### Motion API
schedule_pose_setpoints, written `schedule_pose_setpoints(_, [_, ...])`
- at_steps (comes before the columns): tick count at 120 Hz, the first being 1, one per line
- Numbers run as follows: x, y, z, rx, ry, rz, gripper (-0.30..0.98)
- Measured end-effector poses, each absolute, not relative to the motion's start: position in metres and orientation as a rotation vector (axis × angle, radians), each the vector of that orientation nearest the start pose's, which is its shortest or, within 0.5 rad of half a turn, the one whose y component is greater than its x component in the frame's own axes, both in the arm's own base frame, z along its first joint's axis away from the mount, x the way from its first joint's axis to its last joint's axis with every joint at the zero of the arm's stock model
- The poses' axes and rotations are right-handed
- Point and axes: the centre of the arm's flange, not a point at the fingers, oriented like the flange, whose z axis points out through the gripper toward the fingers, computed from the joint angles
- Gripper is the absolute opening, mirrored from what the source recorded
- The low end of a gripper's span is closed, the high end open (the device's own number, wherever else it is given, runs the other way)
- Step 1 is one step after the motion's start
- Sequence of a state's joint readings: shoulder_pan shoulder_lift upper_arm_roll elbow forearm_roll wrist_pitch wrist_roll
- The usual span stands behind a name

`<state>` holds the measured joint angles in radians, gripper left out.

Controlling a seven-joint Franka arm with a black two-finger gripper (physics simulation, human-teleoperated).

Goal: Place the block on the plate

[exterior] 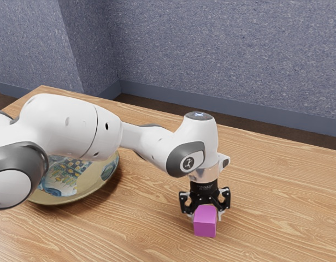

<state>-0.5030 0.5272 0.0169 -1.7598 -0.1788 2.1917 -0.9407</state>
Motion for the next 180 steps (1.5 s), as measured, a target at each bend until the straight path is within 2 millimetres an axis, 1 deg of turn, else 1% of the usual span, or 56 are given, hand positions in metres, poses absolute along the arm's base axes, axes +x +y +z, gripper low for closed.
schedule_pose_setpoints(13, [0.573,-0.311,0.260,-3.038,-0.903,0.248,0.45])
schedule_pose_setpoints(24, [0.574,-0.311,0.261,-3.034,-0.918,0.244,0.41])
schedule_pose_setpoints(42, [0.575,-0.312,0.274,-3.038,-0.931,0.222,0.38])
schedule_pose_setpoints(52, [0.578,-0.308,0.291,-3.047,-0.949,0.195,0.36])
schedule_pose_setpoints(58, [0.585,-0.293,0.308,-3.047,-0.984,0.167,0.36])
schedule_pose_setpoints(66, [0.598,-0.262,0.334,-3.036,-1.053,0.121,0.36])
schedule_pose_setpoints(72, [0.600,-0.235,0.352,-3.017,-1.104,0.100,0.36])
schedule_pose_setpoints(82, [0.589,-0.173,0.375,-2.960,-1.213,0.084,0.35])
schedule_pose_setpoints(96, [0.560,-0.086,0.411,-2.874,-1.377,0.035,0.35])
schedule_pose_setpoints(101, [0.552,-0.057,0.418,-2.838,-1.441,0.028,0.36])
schedule_pose_setpoints(110, [0.543,-0.006,0.428,-2.765,-1.562,0.023,0.36])
schedule_pose_setpoints(118, [0.534,0.039,0.428,-2.689,-1.669,0.043,0.36])
schedule_pose_setpoints(129, [0.518,0.093,0.415,-2.580,-1.796,0.103,0.36])
schedule_pose_setpoints(140, [0.508,0.133,0.398,-2.493,-1.888,0.159,0.36])
schedule_pose_setpoints(151, [0.503,0.167,0.374,-2.418,-1.960,0.214,0.36])
schedule_pose_setpoints(156, [0.503,0.171,0.367,-2.407,-1.967,0.226,0.36])
schedule_pose_setpoints(160, [0.506,0.164,0.364,-2.420,-1.949,0.228,0.36])
schedule_pose_setpoints(164, [0.512,0.148,0.363,-2.448,-1.911,0.227,0.39])
schedule_pose_setpoints(174, [0.524,0.100,0.362,-2.532,-1.794,0.217,0.48])
schedule_pose_setpoints(180, [0.528,0.082,0.362,-2.561,-1.751,0.213,0.53])
